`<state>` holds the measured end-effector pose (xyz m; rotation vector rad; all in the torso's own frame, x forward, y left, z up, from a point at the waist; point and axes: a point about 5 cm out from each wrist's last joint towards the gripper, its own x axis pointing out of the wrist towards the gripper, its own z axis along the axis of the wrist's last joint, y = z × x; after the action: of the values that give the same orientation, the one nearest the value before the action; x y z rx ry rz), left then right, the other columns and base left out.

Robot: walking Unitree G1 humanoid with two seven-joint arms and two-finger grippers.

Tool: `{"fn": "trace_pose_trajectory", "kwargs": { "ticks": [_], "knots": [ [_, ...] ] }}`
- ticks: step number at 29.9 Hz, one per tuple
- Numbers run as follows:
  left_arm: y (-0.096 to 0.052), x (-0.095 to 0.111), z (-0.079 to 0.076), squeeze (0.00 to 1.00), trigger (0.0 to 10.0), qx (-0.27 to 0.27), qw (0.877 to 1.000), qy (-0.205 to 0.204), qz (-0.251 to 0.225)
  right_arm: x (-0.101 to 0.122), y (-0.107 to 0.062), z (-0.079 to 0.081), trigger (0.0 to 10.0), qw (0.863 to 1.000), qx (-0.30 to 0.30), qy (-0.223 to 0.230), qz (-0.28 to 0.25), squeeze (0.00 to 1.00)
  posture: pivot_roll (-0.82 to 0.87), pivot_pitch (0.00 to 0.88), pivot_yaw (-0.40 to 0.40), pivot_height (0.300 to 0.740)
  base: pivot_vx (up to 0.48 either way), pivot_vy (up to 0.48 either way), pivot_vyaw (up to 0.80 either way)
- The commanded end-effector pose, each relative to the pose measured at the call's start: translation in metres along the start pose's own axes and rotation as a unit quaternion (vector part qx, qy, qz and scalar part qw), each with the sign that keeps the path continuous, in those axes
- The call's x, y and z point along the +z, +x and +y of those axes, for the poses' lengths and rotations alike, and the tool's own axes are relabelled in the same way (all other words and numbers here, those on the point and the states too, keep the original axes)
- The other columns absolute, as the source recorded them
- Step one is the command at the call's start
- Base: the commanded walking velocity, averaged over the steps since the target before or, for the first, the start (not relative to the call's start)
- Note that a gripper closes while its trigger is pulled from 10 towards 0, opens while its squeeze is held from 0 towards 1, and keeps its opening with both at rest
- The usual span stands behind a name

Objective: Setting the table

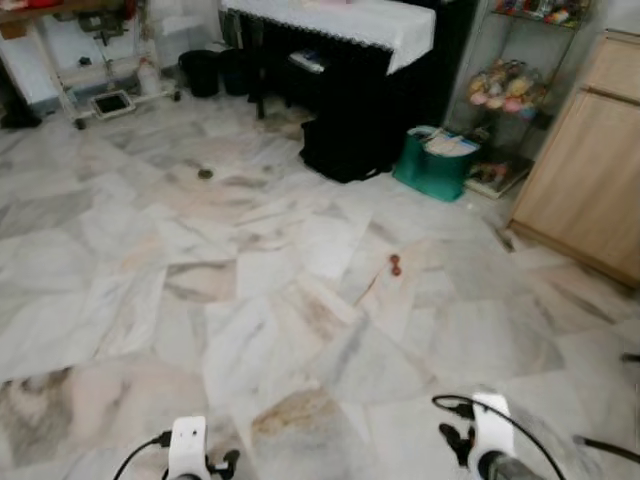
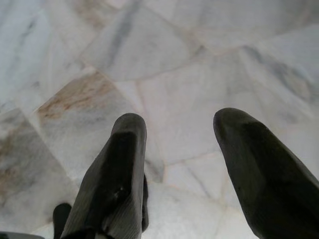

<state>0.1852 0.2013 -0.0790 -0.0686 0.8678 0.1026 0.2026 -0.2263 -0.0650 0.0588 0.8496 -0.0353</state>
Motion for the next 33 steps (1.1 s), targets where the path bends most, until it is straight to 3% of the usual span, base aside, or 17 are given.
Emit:
{"fn": "trace_pose_trajectory", "kwargs": {
  "ticks": [1, 5, 9, 14, 20, 33],
  "knots": [
    [0.001, 0.005, 0.002, 0.00, 10.0, -0.003, 1.000, 0.009, -0.003, -0.010, -0.002, -0.003, 10.0, 1.000, -0.008, 0.006, 0.016, 0.00, -0.04, 0.000, 0.030, 0.740, 0.000, 0.000, -0.62],
    [0.001, 0.011, 0.010, 0.00, 10.0, 0.003, 0.999, 0.032, -0.004, -0.015, -0.003, 0.001, 10.0, 1.000, 0.000, 0.001, 0.025, 0.00, -0.05, 0.000, 0.015, 0.740, 0.000, 0.000, -0.62],
    [0.002, 0.020, 0.016, 0.00, 10.0, 0.008, 1.000, 0.017, -0.019, -0.021, 0.000, 0.019, 10.0, 0.999, 0.005, 0.011, 0.030, 0.00, -0.06, 0.000, 0.023, 0.740, 0.000, 0.000, -0.62],
    [0.003, 0.022, 0.013, 0.00, 10.0, 0.006, 1.000, 0.018, -0.022, -0.021, 0.001, 0.025, 10.0, 0.999, 0.005, 0.020, 0.028, 0.00, -0.05, 0.000, 0.054, 0.740, 0.000, 0.000, -0.61],
    [0.004, 0.025, 0.012, 0.00, 10.0, -0.002, 0.999, 0.028, -0.023, -0.023, -0.003, 0.009, 10.0, 0.999, -0.011, 0.032, 0.029, 0.00, -0.05, 0.000, 0.070, 0.740, 0.000, 0.000, -0.62],
    [0.005, 0.031, 0.013, 0.00, 10.0, 0.006, 0.999, 0.021, -0.031, -0.033, -0.006, 0.007, 10.0, 0.999, -0.008, 0.026, 0.040, 0.00, -0.04, 0.000, 0.057, 0.740, 0.000, 0.000, -0.62]
  ]
}}
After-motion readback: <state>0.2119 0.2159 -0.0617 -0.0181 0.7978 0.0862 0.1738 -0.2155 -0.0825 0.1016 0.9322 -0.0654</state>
